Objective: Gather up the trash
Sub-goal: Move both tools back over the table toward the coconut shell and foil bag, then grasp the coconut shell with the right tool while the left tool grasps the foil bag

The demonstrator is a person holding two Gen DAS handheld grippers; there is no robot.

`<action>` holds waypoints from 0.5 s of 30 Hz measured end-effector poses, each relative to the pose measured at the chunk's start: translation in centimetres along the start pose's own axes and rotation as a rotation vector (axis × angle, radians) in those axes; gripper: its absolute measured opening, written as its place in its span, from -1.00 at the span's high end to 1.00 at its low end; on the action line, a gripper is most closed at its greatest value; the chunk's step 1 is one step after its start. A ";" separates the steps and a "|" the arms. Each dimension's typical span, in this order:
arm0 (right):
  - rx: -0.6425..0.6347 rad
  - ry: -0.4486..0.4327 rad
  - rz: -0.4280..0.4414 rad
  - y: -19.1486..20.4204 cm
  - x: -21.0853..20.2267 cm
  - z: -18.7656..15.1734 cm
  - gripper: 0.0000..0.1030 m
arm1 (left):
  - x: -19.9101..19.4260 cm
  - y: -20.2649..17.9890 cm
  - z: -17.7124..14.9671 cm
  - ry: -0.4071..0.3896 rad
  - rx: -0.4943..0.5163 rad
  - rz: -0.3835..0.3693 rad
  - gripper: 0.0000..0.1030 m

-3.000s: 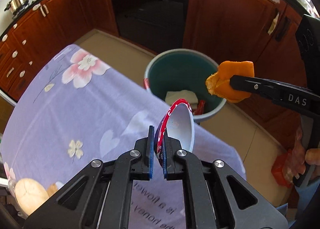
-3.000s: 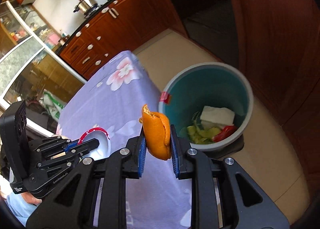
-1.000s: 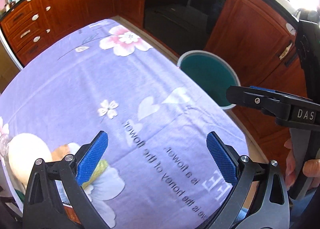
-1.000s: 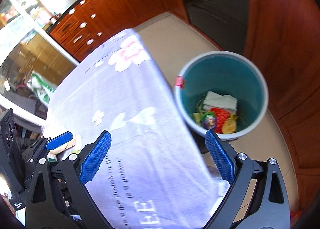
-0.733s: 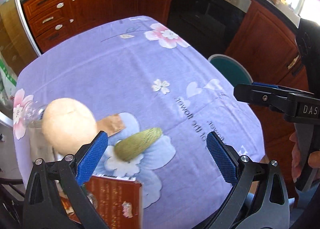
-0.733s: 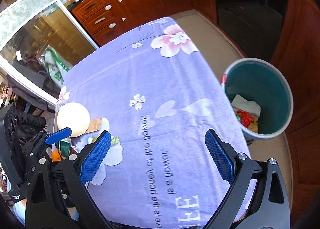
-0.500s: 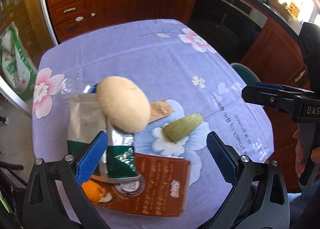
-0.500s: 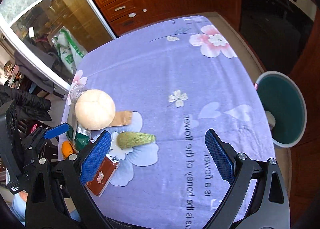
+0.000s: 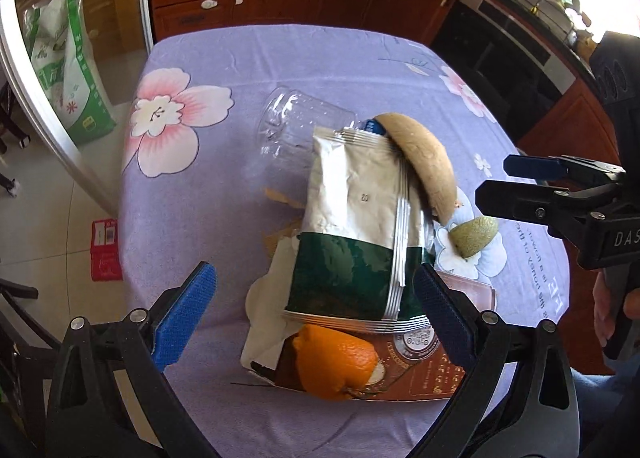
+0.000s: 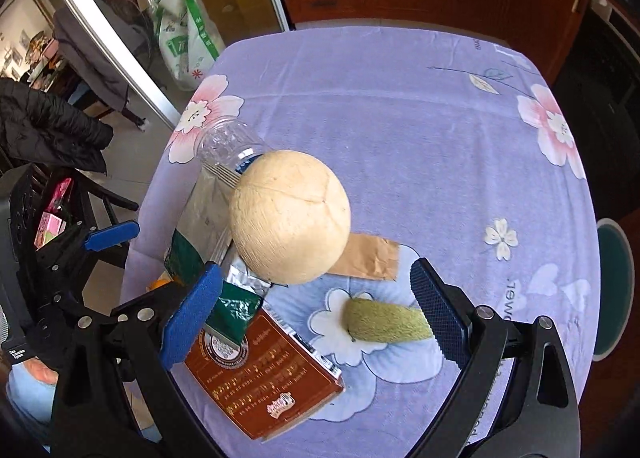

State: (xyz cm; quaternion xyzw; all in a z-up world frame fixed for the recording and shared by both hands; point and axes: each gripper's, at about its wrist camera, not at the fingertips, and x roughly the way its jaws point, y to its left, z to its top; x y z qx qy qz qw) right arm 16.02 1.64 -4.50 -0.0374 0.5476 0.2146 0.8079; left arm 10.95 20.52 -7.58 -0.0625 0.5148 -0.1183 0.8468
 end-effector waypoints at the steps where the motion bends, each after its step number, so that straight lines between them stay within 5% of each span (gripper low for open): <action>1: -0.013 0.002 -0.006 0.5 0.4 0.4 -0.76 | 0.2 0.4 -0.1 0.004 -0.009 -0.014 -0.92; 9: -0.093 -0.003 -0.061 2.9 2.9 1.9 -0.74 | 1.9 1.2 0.2 0.036 -0.028 -0.089 -0.92; 13: -0.088 0.001 -0.060 2.4 3.1 1.7 -0.19 | 2.7 0.5 0.7 0.047 -0.001 -0.100 -0.92; 15: -0.072 -0.009 -0.050 1.7 2.7 1.6 -0.11 | 3.0 0.1 1.0 0.052 0.009 -0.108 -0.92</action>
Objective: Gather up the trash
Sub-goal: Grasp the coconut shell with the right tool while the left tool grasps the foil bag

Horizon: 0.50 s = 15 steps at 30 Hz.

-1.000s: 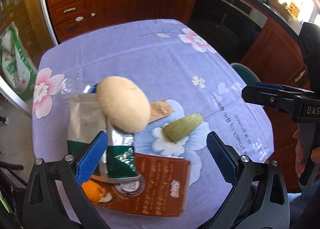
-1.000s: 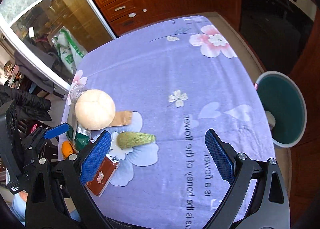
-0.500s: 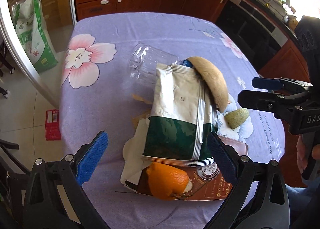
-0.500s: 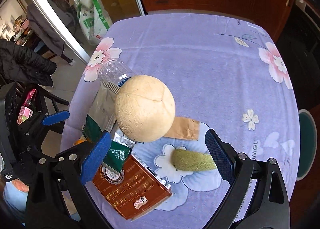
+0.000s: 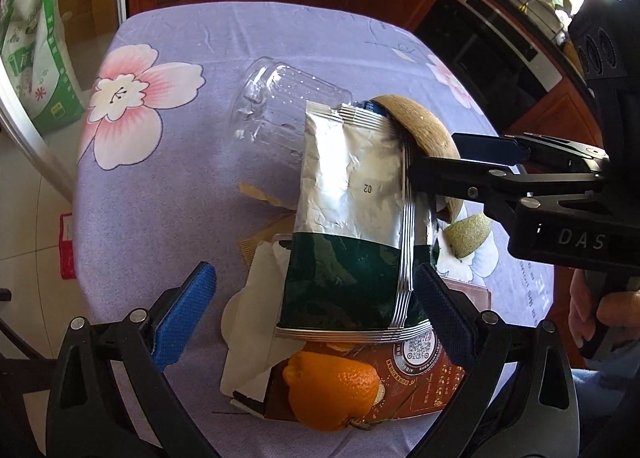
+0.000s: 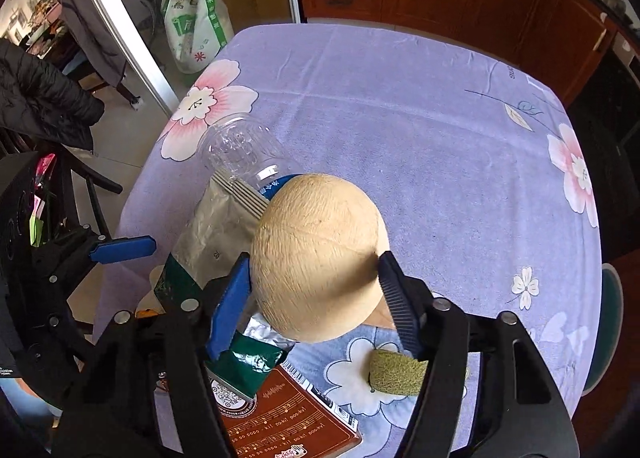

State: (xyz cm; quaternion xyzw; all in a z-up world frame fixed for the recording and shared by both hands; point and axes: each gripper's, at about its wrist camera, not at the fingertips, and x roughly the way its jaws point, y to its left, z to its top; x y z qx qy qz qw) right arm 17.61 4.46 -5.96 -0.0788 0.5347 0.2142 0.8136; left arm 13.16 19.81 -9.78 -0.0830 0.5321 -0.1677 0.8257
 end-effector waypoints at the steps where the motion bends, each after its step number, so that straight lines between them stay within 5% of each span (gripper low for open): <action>1: 0.009 -0.004 0.001 -0.3 -0.2 -0.1 -0.06 | 0.2 -0.3 0.1 0.003 0.007 -0.004 -0.92; 6: 0.063 -0.036 -0.009 -2.7 -1.8 -0.5 0.24 | -0.1 -1.9 0.4 -0.035 0.041 -0.001 -0.86; 12: 0.148 -0.046 0.005 -6.3 -2.1 -1.6 0.47 | -0.9 -4.0 0.5 -0.059 0.084 0.000 -0.16; 15: 0.167 -0.043 0.011 -7.1 -1.8 -2.0 0.49 | -1.1 -5.4 0.6 -0.060 0.111 -0.010 -0.02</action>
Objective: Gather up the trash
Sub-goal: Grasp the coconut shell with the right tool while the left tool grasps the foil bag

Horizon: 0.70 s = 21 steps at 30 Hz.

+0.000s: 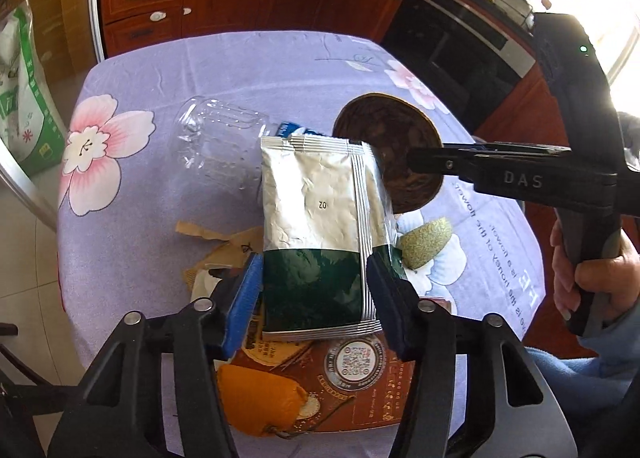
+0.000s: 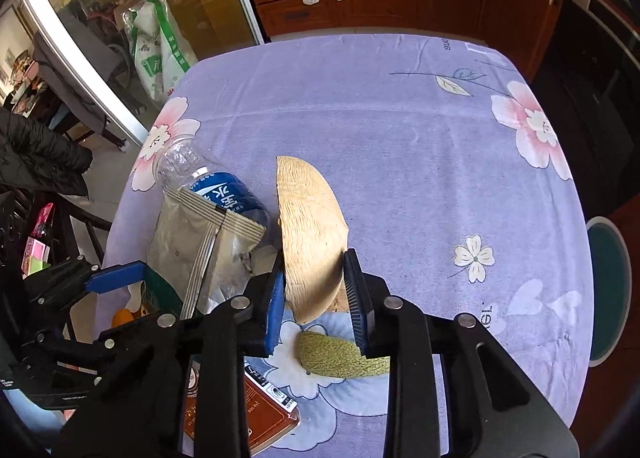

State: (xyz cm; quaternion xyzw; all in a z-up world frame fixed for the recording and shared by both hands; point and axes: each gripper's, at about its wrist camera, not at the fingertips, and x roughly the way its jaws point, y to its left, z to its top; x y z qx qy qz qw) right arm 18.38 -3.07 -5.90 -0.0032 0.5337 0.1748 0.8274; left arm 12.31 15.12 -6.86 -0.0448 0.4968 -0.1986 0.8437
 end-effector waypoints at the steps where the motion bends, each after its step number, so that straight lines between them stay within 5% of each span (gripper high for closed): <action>1: 0.008 0.002 0.004 -0.3 0.2 0.0 0.49 | 0.0 -0.5 0.1 0.000 0.011 -0.001 -0.02; 11: 0.092 0.016 0.070 -3.1 1.8 -0.1 0.49 | 2.2 -2.6 0.4 0.059 0.034 -0.021 -0.02; 15: 0.123 0.001 0.086 -4.3 1.8 -0.5 0.76 | 2.9 -3.4 0.3 0.085 0.041 -0.041 -0.02; 21: 0.151 0.003 0.085 -5.8 1.9 -1.0 0.88 | 4.2 -4.7 -0.2 0.118 0.055 -0.050 -0.02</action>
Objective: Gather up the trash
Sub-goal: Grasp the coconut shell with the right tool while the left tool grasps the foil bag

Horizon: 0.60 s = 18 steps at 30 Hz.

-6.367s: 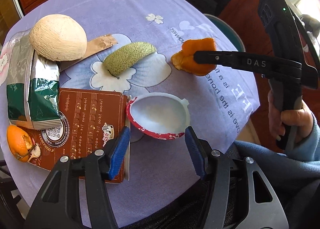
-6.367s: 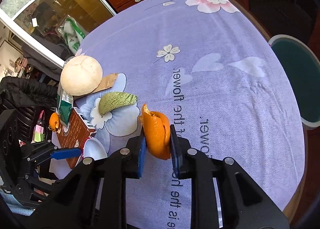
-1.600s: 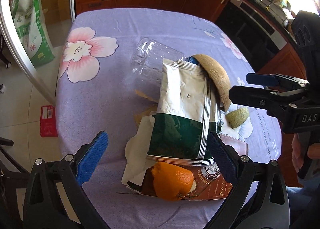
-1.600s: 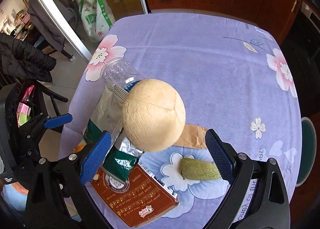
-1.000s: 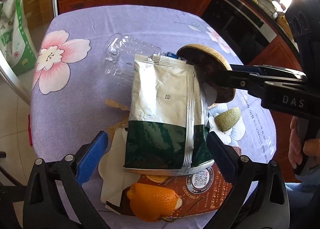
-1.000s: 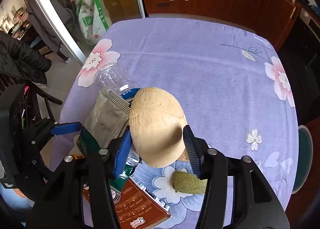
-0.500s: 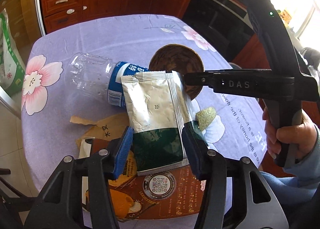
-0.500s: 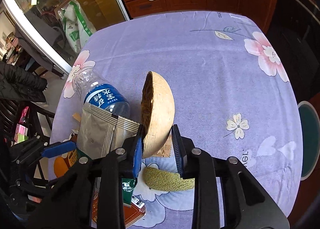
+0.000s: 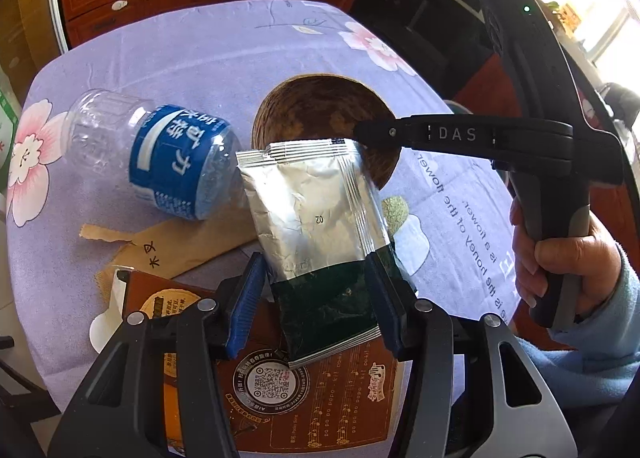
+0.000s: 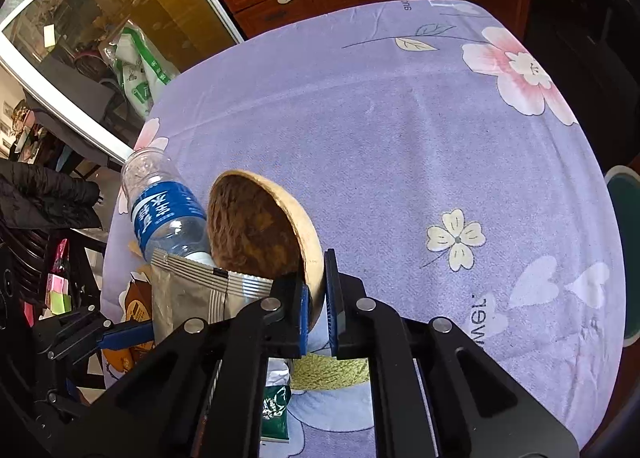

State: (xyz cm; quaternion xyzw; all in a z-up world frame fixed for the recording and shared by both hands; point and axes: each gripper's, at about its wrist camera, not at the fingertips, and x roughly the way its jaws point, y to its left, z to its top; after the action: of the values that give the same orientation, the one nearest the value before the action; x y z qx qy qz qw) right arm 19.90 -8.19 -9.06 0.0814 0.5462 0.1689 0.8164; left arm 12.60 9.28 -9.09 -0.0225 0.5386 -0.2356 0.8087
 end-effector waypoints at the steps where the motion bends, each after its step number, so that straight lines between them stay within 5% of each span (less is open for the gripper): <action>1: 0.004 -0.005 -0.005 -0.2 -0.1 0.0 0.88 | 0.4 -0.1 0.0 0.009 -0.001 -0.001 -0.02; 7: 0.030 -0.025 -0.026 -2.2 -1.1 -0.4 0.89 | 1.4 -2.2 -0.6 0.023 0.039 -0.009 0.03; 9: 0.045 -0.032 -0.030 -2.9 -1.5 -0.6 0.89 | 1.5 -3.0 -0.6 0.020 0.058 -0.021 0.51; 11: 0.060 -0.038 -0.033 -3.7 -1.9 -0.7 0.89 | 1.5 -3.9 -0.5 0.011 0.072 -0.028 0.63; 18: 0.092 -0.042 -0.046 -5.6 -2.5 -1.7 0.89 | 2.3 -6.6 0.0 0.021 0.117 -0.039 0.72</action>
State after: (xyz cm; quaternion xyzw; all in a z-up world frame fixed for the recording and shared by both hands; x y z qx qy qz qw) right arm 18.52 -14.40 -9.32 0.1099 0.5379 0.1229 0.8267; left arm 10.99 2.43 -9.18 0.0171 0.5319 -0.2826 0.7981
